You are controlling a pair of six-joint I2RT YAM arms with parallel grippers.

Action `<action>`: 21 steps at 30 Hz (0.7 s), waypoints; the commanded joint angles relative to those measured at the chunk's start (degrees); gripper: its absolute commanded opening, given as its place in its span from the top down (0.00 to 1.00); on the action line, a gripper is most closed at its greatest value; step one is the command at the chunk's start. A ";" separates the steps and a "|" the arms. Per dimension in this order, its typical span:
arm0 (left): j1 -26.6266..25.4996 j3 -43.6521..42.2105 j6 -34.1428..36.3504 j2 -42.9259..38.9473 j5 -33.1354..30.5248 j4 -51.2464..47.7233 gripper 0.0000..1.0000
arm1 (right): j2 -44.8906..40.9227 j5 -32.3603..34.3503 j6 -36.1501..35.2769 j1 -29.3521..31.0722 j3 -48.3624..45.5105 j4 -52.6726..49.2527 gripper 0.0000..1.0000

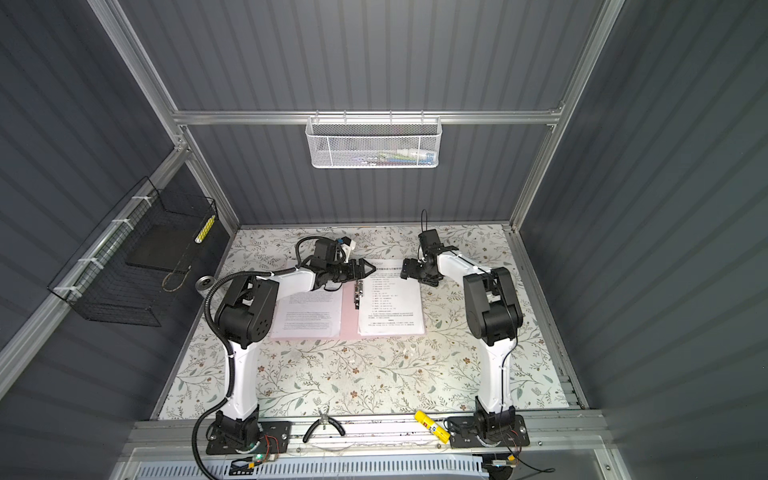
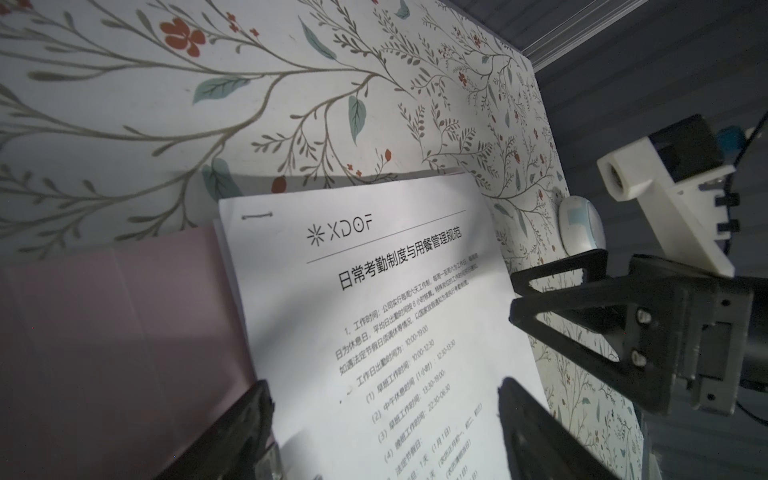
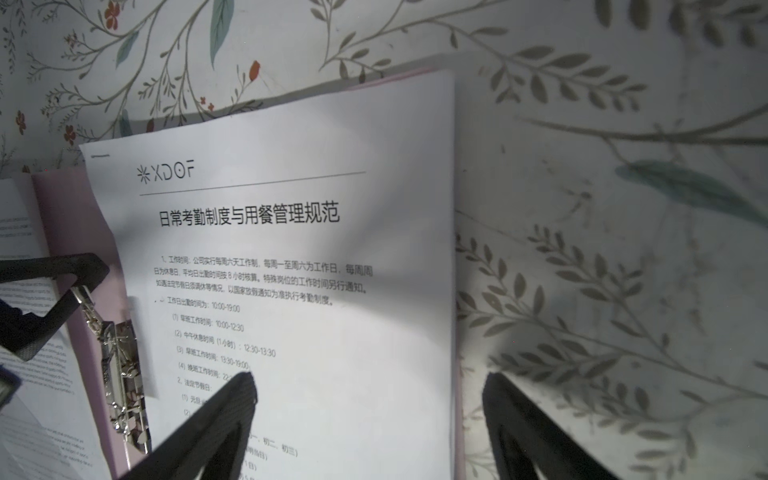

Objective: Put the files into the folder

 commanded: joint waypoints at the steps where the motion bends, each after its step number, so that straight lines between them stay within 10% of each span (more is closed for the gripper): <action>1: -0.53 -1.82 0.51 -2.74 1.24 -0.40 0.14 | 1.04 -0.76 0.39 0.63 1.93 -0.75 0.12; 21: -0.62 -2.61 0.43 -3.07 1.17 0.05 0.14 | 1.13 2.58 1.26 2.82 2.90 -1.89 0.11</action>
